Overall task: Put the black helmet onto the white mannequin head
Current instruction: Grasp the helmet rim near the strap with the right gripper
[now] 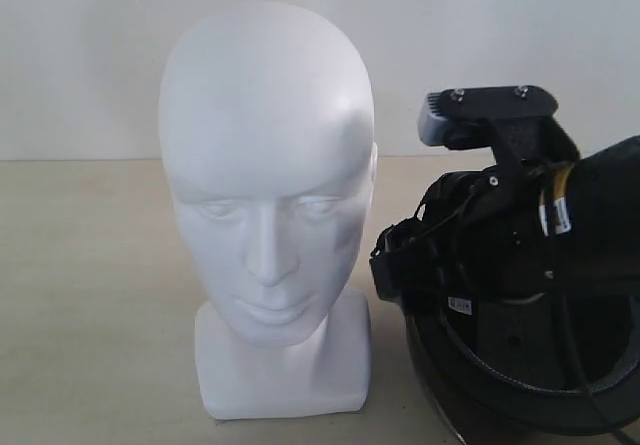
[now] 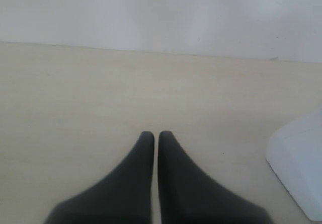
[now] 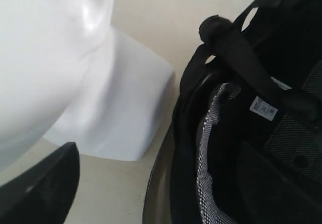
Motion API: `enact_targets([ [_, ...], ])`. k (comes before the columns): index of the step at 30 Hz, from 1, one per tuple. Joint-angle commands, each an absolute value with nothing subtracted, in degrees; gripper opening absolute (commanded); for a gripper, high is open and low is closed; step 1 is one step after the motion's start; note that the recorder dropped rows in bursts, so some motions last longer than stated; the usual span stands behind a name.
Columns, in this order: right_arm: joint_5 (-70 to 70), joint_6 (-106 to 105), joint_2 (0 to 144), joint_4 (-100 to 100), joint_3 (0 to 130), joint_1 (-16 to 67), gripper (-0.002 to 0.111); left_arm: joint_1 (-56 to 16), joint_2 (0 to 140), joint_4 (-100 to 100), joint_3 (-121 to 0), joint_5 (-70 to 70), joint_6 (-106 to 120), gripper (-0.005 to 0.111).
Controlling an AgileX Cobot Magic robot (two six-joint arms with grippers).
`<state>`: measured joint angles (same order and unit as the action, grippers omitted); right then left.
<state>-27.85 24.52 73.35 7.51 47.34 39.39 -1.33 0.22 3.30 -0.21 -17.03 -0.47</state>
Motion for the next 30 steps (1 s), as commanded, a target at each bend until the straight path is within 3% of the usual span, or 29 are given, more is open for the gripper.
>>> enact_targets([
  [1, -24.7, 27.0, 76.8, 8.3, 47.3, 39.6, 0.082, -1.2, 0.0, 3.8, 0.0, -17.0, -0.4, 0.004],
  [30, -17.9, 40.0, 93.3, 19.1, 50.4, 36.5, 0.082, -1.2, 0.0, 3.8, 0.0, -17.0, -0.4, 0.004],
])
